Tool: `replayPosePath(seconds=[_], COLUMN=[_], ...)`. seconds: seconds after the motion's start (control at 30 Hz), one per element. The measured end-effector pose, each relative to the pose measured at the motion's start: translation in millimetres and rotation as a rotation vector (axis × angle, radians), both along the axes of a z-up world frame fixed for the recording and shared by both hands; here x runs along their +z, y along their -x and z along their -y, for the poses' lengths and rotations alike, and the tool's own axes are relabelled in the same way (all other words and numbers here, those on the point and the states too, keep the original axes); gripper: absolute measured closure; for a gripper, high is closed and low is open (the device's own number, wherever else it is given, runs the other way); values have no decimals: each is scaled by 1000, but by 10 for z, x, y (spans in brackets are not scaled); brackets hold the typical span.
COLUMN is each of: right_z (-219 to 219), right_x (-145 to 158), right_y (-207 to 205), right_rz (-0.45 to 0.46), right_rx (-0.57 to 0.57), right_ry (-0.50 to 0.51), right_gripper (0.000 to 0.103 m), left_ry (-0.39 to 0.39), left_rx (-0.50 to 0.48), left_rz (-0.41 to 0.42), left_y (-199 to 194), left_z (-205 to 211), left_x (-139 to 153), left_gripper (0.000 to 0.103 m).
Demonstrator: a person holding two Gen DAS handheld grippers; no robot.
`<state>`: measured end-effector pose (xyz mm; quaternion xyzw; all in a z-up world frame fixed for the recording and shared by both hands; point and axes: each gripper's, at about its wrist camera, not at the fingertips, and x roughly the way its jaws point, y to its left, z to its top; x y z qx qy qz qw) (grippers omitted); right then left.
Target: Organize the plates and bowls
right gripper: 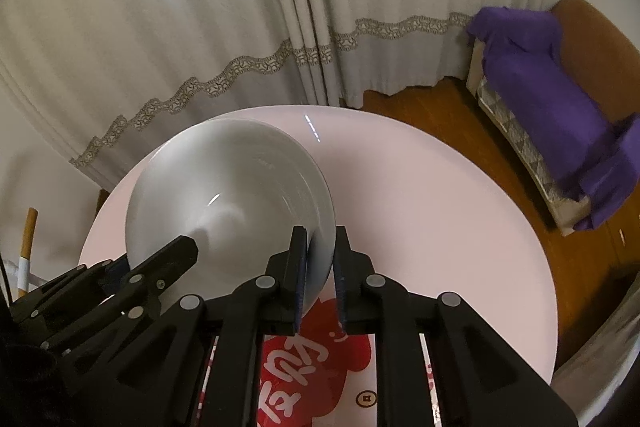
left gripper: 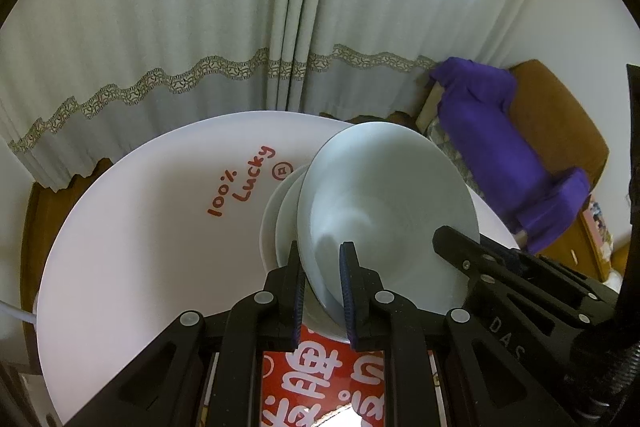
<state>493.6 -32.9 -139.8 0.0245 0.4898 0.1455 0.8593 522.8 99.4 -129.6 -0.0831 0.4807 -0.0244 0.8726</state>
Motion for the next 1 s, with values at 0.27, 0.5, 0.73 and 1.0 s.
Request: replayPosePath(seconds=[0.27, 0.5, 0.73, 1.0], right_z=[37, 120, 116, 151], right_x=[-50, -115, -141, -175], right_y=[-45, -109, -106, -113], right_rz=[-10, -39, -45, -62], right_rx=[-13, -21, -22, -37], right_ry=[-11, -78, -96, -123], right_gripper=[86, 83, 83, 78], left_ry=[-4, 14, 27, 54], left_rx=[-15, -20, -19, -25], left_rz=[2, -7, -7, -3], left_y=[-3, -48, -55, -19], left_z=[19, -50, -84, -156], left_x=[-19, 28, 36, 67], left_gripper=[90, 86, 84, 78])
